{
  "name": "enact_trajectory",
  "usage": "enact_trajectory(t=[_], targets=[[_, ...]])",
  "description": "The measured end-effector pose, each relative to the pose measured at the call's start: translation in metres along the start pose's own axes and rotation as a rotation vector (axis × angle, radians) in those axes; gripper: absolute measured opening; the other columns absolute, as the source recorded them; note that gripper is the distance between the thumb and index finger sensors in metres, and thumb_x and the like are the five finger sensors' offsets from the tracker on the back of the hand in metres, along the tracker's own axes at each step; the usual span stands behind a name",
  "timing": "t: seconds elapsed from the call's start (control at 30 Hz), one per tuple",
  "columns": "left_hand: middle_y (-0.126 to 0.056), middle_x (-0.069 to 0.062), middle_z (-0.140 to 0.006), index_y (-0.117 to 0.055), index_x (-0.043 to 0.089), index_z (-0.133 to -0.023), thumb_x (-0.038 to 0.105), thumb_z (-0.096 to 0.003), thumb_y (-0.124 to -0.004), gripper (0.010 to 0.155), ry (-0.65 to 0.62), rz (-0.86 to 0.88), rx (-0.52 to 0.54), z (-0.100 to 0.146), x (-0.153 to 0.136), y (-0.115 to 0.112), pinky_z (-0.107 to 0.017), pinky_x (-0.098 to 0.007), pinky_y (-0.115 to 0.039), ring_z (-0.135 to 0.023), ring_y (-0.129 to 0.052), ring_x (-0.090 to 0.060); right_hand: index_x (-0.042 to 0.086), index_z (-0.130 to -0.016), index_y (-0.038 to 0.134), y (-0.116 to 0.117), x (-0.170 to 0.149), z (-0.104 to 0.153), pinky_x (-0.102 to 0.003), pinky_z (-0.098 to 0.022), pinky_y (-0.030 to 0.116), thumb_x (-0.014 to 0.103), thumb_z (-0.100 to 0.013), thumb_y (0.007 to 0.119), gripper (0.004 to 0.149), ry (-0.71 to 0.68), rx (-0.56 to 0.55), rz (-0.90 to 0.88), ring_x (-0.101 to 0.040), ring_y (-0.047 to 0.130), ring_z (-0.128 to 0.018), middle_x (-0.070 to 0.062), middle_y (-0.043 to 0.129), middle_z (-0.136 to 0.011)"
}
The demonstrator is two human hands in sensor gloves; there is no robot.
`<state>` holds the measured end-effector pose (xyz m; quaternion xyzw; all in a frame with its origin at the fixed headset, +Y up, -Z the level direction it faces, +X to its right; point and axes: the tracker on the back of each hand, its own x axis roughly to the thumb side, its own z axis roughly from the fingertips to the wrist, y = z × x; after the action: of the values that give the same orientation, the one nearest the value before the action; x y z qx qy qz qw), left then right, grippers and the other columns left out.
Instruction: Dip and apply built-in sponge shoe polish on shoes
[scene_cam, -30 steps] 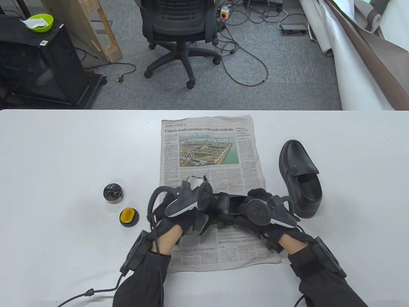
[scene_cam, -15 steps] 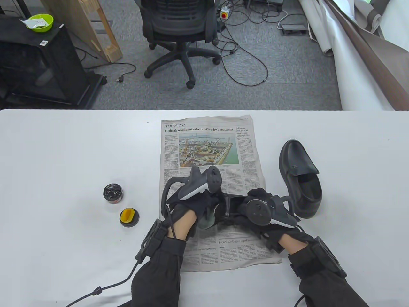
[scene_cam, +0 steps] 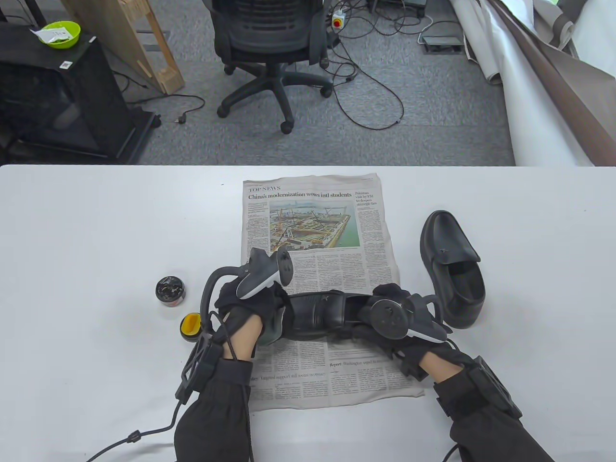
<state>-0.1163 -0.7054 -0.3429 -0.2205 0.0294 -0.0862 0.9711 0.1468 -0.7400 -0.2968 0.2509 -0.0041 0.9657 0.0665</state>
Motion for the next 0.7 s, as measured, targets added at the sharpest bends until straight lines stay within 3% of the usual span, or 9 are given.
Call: enact_trajectory(t=[0.07,0.13,0.23,0.3,0.47,0.57,0.7], targets=[[-0.101,0.006,-0.051,-0.078,0.029,-0.093,0.050,-0.0431,-0.084,0.054,-0.040,-0.051,0.086,0.004,0.005,0.006,-0.053,-0.044,-0.087,-0.019,-0.099,-0.007,0.032,-0.065,0.089,0.000,0.000,0.000,-0.056,-0.070,0.062,0.058,-0.036,0.076,0.041,-0.002,0.001,-0.001,-0.035,0.066,-0.089,0.006,0.091,-0.075],[-0.101,0.007,-0.052,-0.077,0.030,-0.093,0.050,-0.0424,-0.084,0.055,-0.169,0.048,0.181,0.011,0.018,0.013,-0.054,-0.043,-0.087,-0.020,-0.099,-0.007,0.032,-0.065,0.089,0.000,0.000,0.000,-0.056,-0.070,0.062,0.058,-0.036,0.076,0.041,-0.005,0.000,-0.002,-0.035,0.066,-0.089,0.006,0.091,-0.075],[-0.101,0.007,-0.054,-0.075,0.033,-0.094,0.050,-0.0424,-0.083,0.055,-0.334,0.279,0.190,0.015,0.042,0.021,-0.056,-0.043,-0.086,-0.022,-0.099,-0.008,0.032,-0.065,0.089,0.000,0.000,0.000,-0.056,-0.070,0.062,0.058,-0.036,0.076,0.041,-0.008,0.000,-0.003,-0.036,0.066,-0.089,0.006,0.091,-0.075],[-0.101,0.007,-0.055,-0.073,0.034,-0.095,0.050,-0.0424,-0.083,0.056,-0.410,0.322,0.175,0.014,0.066,0.026,-0.056,-0.043,-0.086,-0.023,-0.099,-0.007,0.032,-0.065,0.089,0.000,0.000,0.000,-0.056,-0.070,0.062,0.058,-0.036,0.076,0.041,-0.008,0.000,-0.003,-0.036,0.066,-0.089,0.006,0.091,-0.075],[-0.101,0.008,-0.052,-0.076,0.034,-0.093,0.052,-0.0430,-0.079,0.053,-0.338,0.114,0.134,0.003,0.093,0.020,-0.054,-0.042,-0.088,-0.020,-0.099,-0.005,0.033,-0.065,0.089,0.000,0.000,0.000,-0.056,-0.070,0.062,0.058,-0.036,0.076,0.041,-0.009,0.000,-0.003,-0.036,0.066,-0.089,0.006,0.091,-0.075],[-0.101,0.006,-0.050,-0.078,0.031,-0.093,0.051,-0.0443,-0.080,0.052,-0.290,0.172,0.066,-0.007,0.084,0.018,-0.053,-0.044,-0.087,-0.018,-0.098,-0.007,0.032,-0.065,0.089,0.000,-0.001,0.000,-0.056,-0.070,0.062,0.058,-0.036,0.076,0.041,-0.012,0.000,-0.004,-0.036,0.066,-0.089,0.006,0.091,-0.075],[-0.102,0.006,-0.049,-0.082,0.029,-0.090,0.051,-0.0444,-0.079,0.051,-0.201,0.049,0.052,-0.014,0.066,0.014,-0.053,-0.043,-0.087,-0.018,-0.098,-0.007,0.032,-0.065,0.089,0.000,0.000,0.000,-0.056,-0.070,0.062,0.058,-0.036,0.076,0.041,-0.010,0.000,-0.003,-0.035,0.066,-0.089,0.006,0.091,-0.075]])
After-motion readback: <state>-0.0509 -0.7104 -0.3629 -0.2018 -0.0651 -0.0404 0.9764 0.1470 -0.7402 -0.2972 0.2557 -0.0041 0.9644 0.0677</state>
